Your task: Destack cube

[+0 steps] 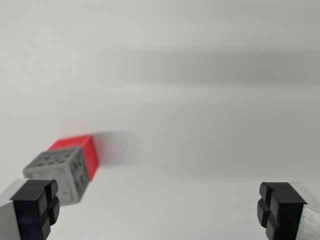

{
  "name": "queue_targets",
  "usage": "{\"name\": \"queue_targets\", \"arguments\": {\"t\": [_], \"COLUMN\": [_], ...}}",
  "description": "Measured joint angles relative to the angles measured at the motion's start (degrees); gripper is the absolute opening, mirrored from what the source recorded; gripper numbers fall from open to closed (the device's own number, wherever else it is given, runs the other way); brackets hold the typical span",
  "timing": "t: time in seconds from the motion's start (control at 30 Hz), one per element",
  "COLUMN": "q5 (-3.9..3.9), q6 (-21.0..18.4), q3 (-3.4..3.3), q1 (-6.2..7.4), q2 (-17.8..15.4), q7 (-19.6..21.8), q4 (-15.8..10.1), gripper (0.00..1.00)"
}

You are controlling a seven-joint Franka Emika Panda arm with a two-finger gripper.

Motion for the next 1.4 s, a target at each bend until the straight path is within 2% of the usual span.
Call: {"name": "queue_targets", "arguments": {"t": [0.57, 1.17, 1.4], "q5": [0.97, 2.66, 3.37], "q6": [5.1, 11.3, 13.9], "q3": [2.37, 5.56, 7.07], "q1": [3.00, 7.16, 9.08], "q2": [-2.6, -3.8, -3.8], "q7": [0.9, 2.4, 3.3], "q4": [-8.1, -15.7, -18.3], "gripper": [1.00, 1.00, 1.00]}}
